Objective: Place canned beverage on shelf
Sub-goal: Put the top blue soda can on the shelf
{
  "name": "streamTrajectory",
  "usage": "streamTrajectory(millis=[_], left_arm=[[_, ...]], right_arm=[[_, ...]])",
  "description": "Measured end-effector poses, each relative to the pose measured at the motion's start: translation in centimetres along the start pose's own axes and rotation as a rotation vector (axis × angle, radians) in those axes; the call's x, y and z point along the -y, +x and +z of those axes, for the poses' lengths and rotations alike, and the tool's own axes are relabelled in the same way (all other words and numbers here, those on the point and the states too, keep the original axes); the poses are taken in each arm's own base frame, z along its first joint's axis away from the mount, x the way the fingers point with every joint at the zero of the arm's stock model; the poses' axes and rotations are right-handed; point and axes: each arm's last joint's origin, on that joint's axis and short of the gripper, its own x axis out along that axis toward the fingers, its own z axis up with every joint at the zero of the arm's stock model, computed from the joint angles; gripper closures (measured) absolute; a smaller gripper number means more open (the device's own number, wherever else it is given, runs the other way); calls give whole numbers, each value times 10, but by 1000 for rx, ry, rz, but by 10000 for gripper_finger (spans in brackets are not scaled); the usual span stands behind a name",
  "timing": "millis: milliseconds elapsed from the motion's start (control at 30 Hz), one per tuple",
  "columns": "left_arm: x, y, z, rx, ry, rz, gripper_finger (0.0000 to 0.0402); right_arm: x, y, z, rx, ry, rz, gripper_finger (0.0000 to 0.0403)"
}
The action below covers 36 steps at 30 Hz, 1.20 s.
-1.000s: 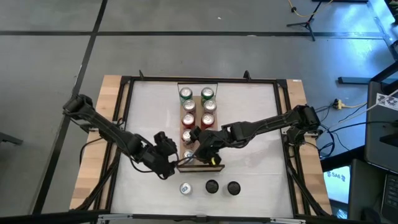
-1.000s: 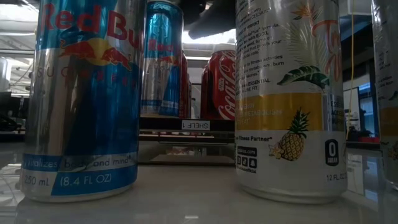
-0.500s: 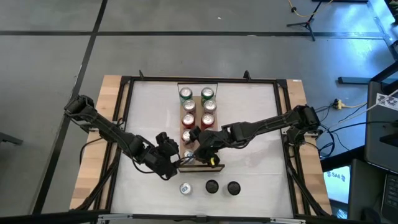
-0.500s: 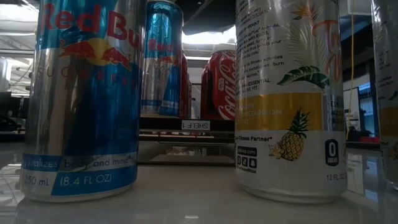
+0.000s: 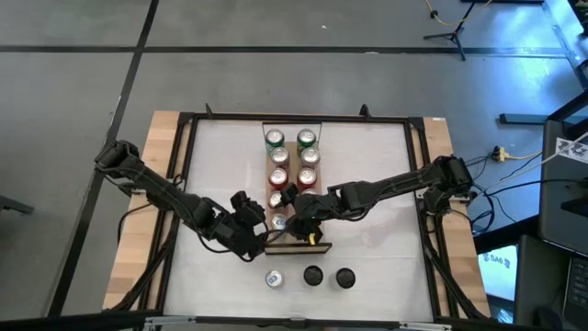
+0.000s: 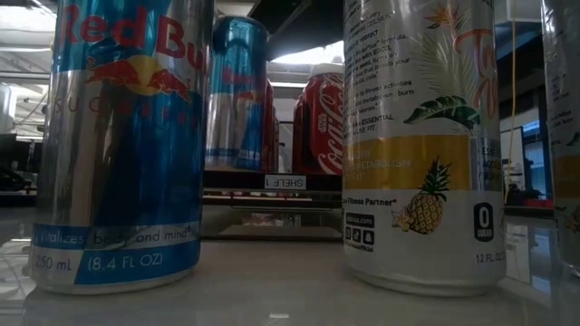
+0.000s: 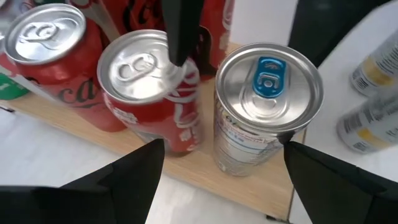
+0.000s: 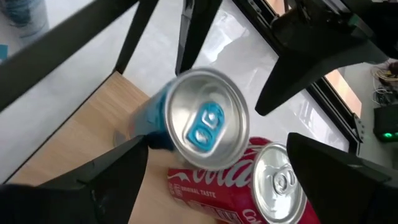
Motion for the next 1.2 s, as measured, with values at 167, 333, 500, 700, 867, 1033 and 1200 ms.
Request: streamTrajectory(millis=[167,333,500,700,867,1033,1200], left_arm=[[-4,3,4,5,-13,16,73],[-7,6,6,6,-24,26,73],[-7,6,6,1,-26,23,73],[-7,6,6,0,-25,23,73],[-7,6,6,0,-25,24,73],[-7,6,6,3,-25,26,73],[-5,14,4,-4,-21,40,73]], right_arm=[[0,0,0,-1,0,-3,27],[0,0,0,-1,1,-5,27],[0,0,0,-3,0,-4,27],[0,0,-1,-10,-1,2,27],[-1,0,-2,-19,-3,9,27],[-1,0,-2,-19,-3,8,27],[-1,0,-2,-19,-3,9,27]])
